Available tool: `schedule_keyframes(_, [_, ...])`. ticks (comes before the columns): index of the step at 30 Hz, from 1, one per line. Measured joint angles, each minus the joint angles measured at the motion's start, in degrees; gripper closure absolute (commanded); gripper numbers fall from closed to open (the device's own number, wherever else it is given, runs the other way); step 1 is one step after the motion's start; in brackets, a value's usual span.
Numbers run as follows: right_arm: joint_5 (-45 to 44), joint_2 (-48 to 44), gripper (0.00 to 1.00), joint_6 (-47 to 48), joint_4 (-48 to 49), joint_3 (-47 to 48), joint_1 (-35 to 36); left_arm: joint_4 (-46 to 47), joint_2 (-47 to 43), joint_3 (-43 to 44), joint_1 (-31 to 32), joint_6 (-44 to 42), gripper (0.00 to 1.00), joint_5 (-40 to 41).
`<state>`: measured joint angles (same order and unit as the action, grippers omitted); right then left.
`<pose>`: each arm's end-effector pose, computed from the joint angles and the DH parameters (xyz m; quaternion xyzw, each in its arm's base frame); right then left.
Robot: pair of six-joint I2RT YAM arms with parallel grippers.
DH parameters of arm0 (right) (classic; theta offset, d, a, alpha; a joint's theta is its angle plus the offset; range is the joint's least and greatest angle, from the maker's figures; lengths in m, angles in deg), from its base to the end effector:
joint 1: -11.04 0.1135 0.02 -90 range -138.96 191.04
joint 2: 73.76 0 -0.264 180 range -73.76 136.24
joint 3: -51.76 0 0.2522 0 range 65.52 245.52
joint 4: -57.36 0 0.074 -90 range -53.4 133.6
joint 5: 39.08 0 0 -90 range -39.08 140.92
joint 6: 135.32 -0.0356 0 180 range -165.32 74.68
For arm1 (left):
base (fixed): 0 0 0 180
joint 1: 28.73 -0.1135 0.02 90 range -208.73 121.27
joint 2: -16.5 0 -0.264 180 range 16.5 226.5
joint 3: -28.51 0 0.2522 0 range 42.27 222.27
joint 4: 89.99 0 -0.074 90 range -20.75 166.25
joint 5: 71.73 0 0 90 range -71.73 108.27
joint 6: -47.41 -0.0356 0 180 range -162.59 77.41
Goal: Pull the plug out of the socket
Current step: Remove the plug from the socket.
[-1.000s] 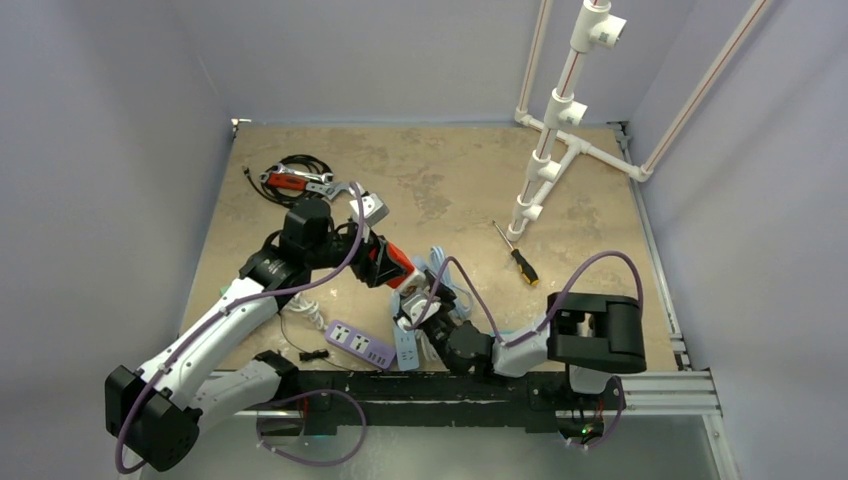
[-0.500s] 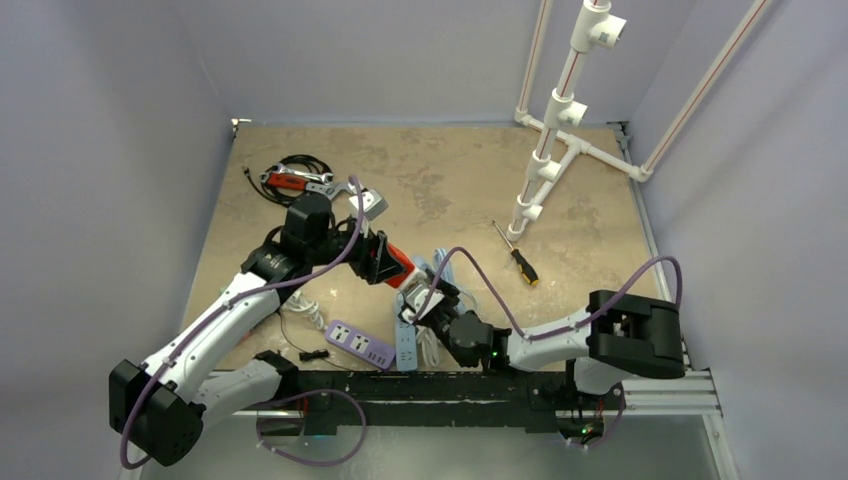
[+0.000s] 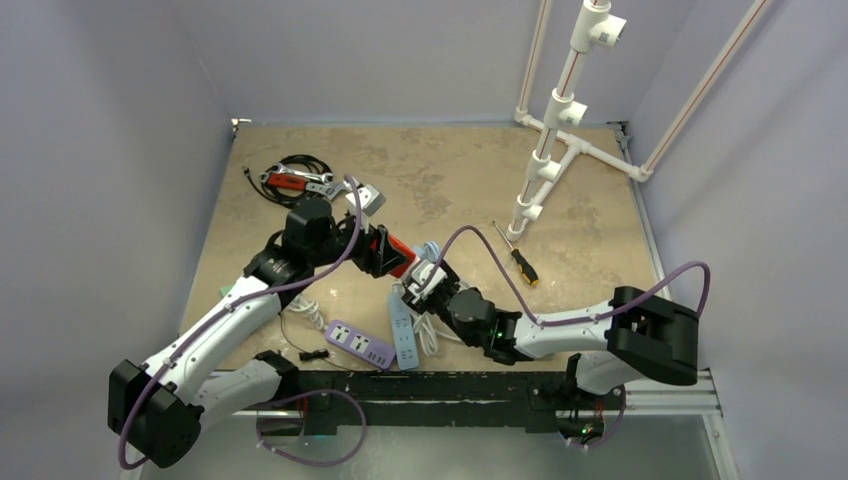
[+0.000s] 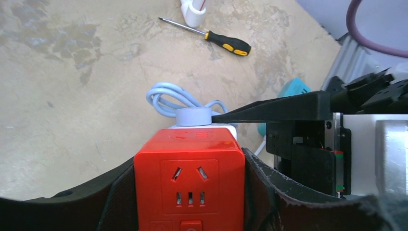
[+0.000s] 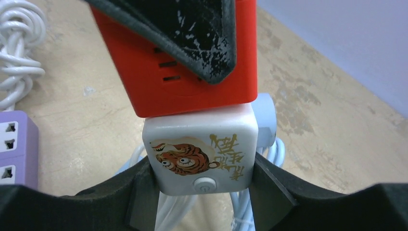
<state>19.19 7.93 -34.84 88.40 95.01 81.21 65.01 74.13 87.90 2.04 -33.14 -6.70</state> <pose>0.1135 0.2597 0.2045 -0.3301 0.6677 0.1378 0.6529 0.1885 -0.1298 0.3023 0.2677 0.7792 -0.3542 0.4424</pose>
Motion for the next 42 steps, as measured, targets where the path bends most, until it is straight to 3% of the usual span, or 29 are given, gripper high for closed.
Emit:
schedule_keyframes(6, [-7.0,0.2,1.0,7.3,10.3,-4.0,7.1,-3.8,3.4,2.5,-7.7,5.2,1.0,-13.6])
schedule_keyframes(12, [-11.2,3.9,1.0,8.7,15.3,-2.9,10.8,-7.9,4.2,2.9,-13.5,6.3,1.0,-20.9])
schedule_keyframes(26, [-0.2,-4.2,1.0,-1.7,4.2,-2.5,2.6,-5.9,1.4,3.0,-14.4,7.7,1.0,-18.0])
schedule_keyframes(34, [-3.3,-5.5,1.0,-4.8,-0.6,-3.2,0.3,-3.8,1.7,3.0,-19.5,2.8,1.0,-5.7])
schedule_keyframes(35, [-3.2,-6.4,0.96,-4.8,-0.5,-3.9,0.3,-3.5,2.0,3.0,-19.6,2.7,1.0,-5.1])
schedule_keyframes(39, [-1.5,-12.5,0.35,-4.5,1.4,-8.0,0.3,-2.2,4.2,3.0,-19.7,3.0,1.0,-6.5])
schedule_keyframes(41, [-0.1,-15.1,0.12,-4.0,4.0,-9.4,0.3,-1.3,5.9,3.0,-19.5,3.3,1.0,-7.7])
schedule_keyframes(42, [0.4,-16.0,0.06,-3.4,5.6,-9.9,0.3,-0.9,6.8,3.0,-19.1,3.4,1.0,-8.0])
